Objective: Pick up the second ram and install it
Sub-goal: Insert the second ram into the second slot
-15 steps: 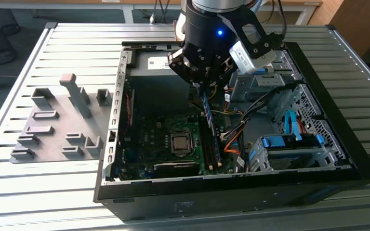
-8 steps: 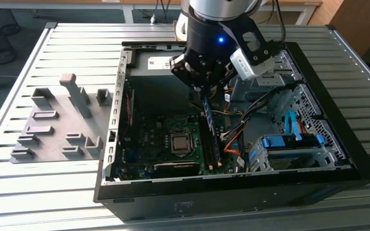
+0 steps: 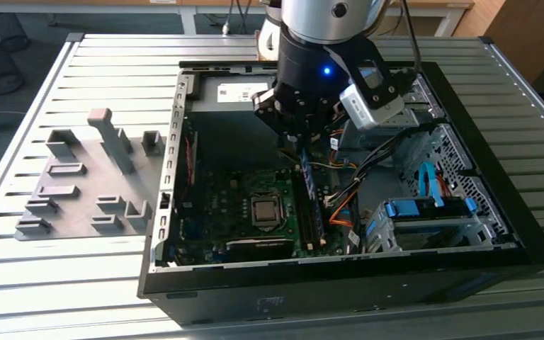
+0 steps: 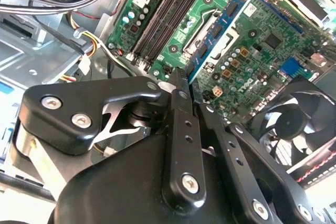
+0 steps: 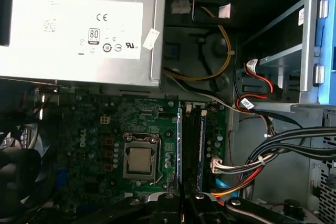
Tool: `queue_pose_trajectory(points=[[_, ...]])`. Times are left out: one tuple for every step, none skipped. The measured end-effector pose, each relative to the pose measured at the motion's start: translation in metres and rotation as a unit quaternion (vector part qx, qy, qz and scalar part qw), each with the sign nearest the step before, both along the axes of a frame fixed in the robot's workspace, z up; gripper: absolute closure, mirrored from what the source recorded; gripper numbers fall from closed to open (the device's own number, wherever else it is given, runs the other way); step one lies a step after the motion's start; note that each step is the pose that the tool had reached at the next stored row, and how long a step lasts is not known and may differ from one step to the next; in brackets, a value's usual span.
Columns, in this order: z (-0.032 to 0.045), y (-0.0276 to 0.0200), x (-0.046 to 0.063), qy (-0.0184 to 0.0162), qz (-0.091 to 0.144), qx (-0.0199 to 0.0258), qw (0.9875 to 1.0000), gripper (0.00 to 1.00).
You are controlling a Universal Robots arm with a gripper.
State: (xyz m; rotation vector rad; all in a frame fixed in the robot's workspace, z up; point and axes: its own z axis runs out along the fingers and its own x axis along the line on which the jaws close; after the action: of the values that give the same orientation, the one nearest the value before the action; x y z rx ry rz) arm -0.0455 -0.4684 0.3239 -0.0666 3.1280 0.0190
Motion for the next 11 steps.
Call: queue_pose_trajectory(points=[[-0.0013,0.0,0.0005,0.0001,-0.002,0.0,1.0,0.86],[-0.0024,0.0,0.0009,0.0001,-0.004,0.0,1.0,0.86],[-0.0031,0.0,0.0009,0.0001,-0.008,0.0,1.0,0.86],[-0.0033,0.0,0.001,0.0001,-0.011,-0.0001,0.9999,0.86],[-0.0033,0.0,0.0011,0.0001,-0.013,-0.0001,0.9999,0.86],[-0.0033,0.0,0.0011,0.0001,-0.013,-0.0001,0.9999,0.86],[-0.0034,0.0,0.0012,0.0001,-0.013,-0.0001,0.9999,0.86],[-0.0034,0.0,0.0012,0.0001,-0.013,-0.0001,0.9999,0.86],[-0.0037,0.0,0.0012,0.0001,-0.013,0.0,0.9999,0.86],[-0.0053,0.0,0.0012,0.0,-0.013,0.0002,0.9999,0.86],[-0.0069,0.0,0.0016,0.0001,-0.013,0.0,0.9999,0.86]])
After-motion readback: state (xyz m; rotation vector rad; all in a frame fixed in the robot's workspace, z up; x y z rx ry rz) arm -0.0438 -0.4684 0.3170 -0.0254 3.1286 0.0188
